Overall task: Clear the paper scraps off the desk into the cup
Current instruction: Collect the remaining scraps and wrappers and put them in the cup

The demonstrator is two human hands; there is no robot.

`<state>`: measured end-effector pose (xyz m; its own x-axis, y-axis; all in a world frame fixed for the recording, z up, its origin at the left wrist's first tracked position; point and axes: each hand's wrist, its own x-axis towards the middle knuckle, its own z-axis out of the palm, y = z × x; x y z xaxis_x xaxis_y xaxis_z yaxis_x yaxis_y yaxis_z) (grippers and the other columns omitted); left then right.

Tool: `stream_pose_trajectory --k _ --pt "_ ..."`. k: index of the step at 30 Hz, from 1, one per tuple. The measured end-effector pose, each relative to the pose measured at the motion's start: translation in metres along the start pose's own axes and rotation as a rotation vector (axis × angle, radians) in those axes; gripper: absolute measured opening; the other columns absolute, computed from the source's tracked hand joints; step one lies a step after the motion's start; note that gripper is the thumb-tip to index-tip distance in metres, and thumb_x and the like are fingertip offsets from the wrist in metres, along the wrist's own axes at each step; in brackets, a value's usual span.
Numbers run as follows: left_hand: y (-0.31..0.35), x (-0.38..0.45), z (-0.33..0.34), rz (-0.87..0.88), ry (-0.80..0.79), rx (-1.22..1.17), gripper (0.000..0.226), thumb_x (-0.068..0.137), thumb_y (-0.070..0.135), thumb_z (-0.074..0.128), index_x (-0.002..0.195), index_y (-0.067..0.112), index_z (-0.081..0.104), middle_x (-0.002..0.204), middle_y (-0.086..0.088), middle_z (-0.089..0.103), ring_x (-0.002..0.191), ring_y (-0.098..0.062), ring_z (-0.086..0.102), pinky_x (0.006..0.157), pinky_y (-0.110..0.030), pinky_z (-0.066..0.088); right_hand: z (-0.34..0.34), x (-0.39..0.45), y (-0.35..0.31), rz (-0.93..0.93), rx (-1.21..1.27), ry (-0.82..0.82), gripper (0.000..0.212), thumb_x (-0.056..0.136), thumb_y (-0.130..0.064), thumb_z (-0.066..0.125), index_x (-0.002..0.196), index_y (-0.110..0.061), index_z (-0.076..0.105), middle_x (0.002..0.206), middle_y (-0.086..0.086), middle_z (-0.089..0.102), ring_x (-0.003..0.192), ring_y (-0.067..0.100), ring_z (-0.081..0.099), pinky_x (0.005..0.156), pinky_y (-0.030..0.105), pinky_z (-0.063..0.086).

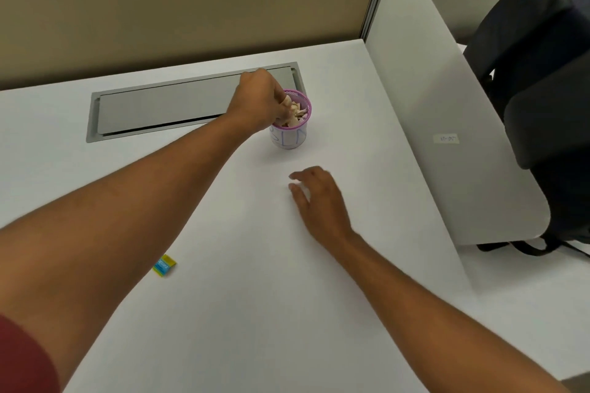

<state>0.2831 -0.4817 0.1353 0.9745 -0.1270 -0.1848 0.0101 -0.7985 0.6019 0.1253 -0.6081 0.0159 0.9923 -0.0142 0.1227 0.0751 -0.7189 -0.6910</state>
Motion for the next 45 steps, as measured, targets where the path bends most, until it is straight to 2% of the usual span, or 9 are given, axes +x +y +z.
stream_pose_trajectory --k 8,12,17,19,25,30,35,39,45 --pt "-0.005 0.013 0.005 0.067 -0.005 0.186 0.033 0.095 0.033 0.070 0.108 0.004 0.079 0.088 -0.009 0.066 0.084 -0.024 0.061 0.065 -0.034 0.042 0.026 -0.024 0.010 -0.041 -0.038 0.008 0.019 0.102 -0.018 0.057 0.113 -0.011 0.072 0.111 0.003 0.061 0.112 0.022 0.052 0.095 0.031 0.048" --pt "-0.014 0.010 0.016 0.072 0.034 0.226 0.024 0.097 0.032 0.060 0.092 0.009 0.061 0.088 -0.007 0.058 0.079 -0.022 0.053 0.052 -0.029 0.030 0.029 -0.025 0.009 -0.069 -0.093 0.012 0.017 0.102 -0.017 0.057 0.107 -0.011 0.071 0.110 0.003 0.059 0.112 0.022 0.052 0.093 0.032 0.049" --pt "-0.019 0.002 0.021 0.218 -0.007 0.231 0.030 0.093 0.026 0.073 0.120 0.013 0.078 0.112 -0.009 0.076 0.106 -0.027 0.066 0.080 -0.033 0.048 0.031 -0.025 0.011 -0.077 -0.131 0.024 0.017 0.101 -0.018 0.057 0.106 -0.011 0.071 0.110 0.003 0.059 0.113 0.024 0.053 0.092 0.033 0.050" --pt "-0.022 -0.003 0.018 0.235 -0.020 0.156 0.035 0.090 0.028 0.078 0.123 0.017 0.078 0.117 -0.007 0.077 0.110 -0.025 0.068 0.087 -0.032 0.050 0.031 -0.026 0.011 -0.084 -0.131 0.022 0.018 0.102 -0.019 0.056 0.106 -0.012 0.071 0.110 0.003 0.059 0.113 0.024 0.052 0.092 0.034 0.050" --pt "-0.036 -0.033 -0.028 0.253 0.129 -0.149 0.021 0.095 0.027 0.073 0.110 0.015 0.082 0.101 -0.002 0.081 0.071 0.002 0.062 0.068 -0.010 0.044 0.030 -0.026 0.010 -0.101 -0.104 0.027 0.011 0.099 -0.021 0.059 0.104 -0.019 0.068 0.106 -0.003 0.056 0.112 0.019 0.051 0.091 0.028 0.049" --pt "-0.098 -0.104 -0.079 0.182 0.118 -0.382 0.019 0.095 0.023 0.073 0.108 0.011 0.081 0.090 0.005 0.079 0.068 0.007 0.067 0.066 -0.008 0.049 0.030 -0.030 0.006 -0.164 -0.119 0.025 0.010 0.097 -0.021 0.062 0.103 -0.018 0.069 0.103 -0.002 0.059 0.106 0.022 0.054 0.089 0.036 0.050" --pt "-0.189 -0.191 -0.108 0.001 0.242 -0.506 0.020 0.094 0.034 0.072 0.105 0.020 0.082 0.092 0.006 0.082 0.078 -0.005 0.071 0.069 -0.016 0.052 0.048 -0.053 -0.032 -0.109 -0.037 0.012 0.015 0.096 -0.013 0.063 0.109 -0.016 0.071 0.107 -0.001 0.063 0.099 0.019 0.059 0.089 0.040 0.051" --pt "-0.275 -0.270 -0.109 -0.154 0.238 -0.271 0.019 0.082 0.043 0.083 0.100 0.036 0.080 0.102 0.021 0.078 0.094 -0.001 0.067 0.074 -0.021 0.050 0.083 -0.089 -0.093 -0.123 0.087 -0.148 0.017 0.094 -0.011 0.067 0.111 -0.017 0.071 0.106 -0.005 0.064 0.095 0.017 0.064 0.088 0.036 0.054" --pt "-0.359 -0.334 -0.070 -0.233 0.013 0.044 0.065 0.082 0.036 0.086 0.141 0.030 0.061 0.135 0.011 0.056 0.123 -0.019 0.047 0.097 -0.029 0.040 0.134 -0.118 -0.178 -0.264 0.068 -0.290 0.022 0.091 -0.015 0.071 0.113 -0.018 0.070 0.108 -0.006 0.066 0.098 0.017 0.060 0.089 0.031 0.051"
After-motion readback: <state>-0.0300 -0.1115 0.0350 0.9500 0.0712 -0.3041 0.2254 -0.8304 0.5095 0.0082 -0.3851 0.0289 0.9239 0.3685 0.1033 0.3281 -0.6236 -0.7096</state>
